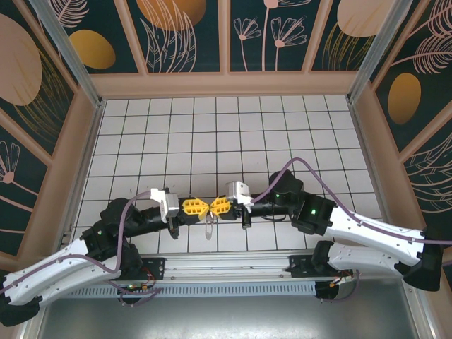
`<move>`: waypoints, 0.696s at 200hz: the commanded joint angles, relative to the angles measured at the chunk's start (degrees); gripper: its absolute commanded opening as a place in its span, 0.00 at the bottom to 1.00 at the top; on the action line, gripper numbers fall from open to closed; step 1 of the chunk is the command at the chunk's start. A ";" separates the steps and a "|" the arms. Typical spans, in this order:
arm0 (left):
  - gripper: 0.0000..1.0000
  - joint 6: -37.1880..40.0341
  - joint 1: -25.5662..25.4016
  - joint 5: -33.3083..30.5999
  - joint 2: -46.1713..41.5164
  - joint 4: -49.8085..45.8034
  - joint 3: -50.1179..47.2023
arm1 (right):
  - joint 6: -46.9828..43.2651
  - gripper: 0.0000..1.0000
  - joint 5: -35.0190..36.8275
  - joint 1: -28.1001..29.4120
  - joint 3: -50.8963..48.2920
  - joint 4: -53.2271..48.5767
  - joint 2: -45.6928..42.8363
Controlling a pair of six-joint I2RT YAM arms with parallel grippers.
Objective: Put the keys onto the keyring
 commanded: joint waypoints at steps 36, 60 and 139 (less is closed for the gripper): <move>0.00 -0.11 -0.13 0.92 2.14 1.99 1.08 | -0.65 0.00 -0.15 -0.41 0.55 1.89 -0.15; 0.03 2.20 -0.17 -2.32 5.06 -7.66 4.65 | -1.50 0.00 2.30 -0.88 2.96 -3.55 -0.22; 0.15 7.24 -0.15 -8.41 14.45 -23.92 11.95 | -10.02 0.00 7.08 -0.94 14.14 -21.05 4.19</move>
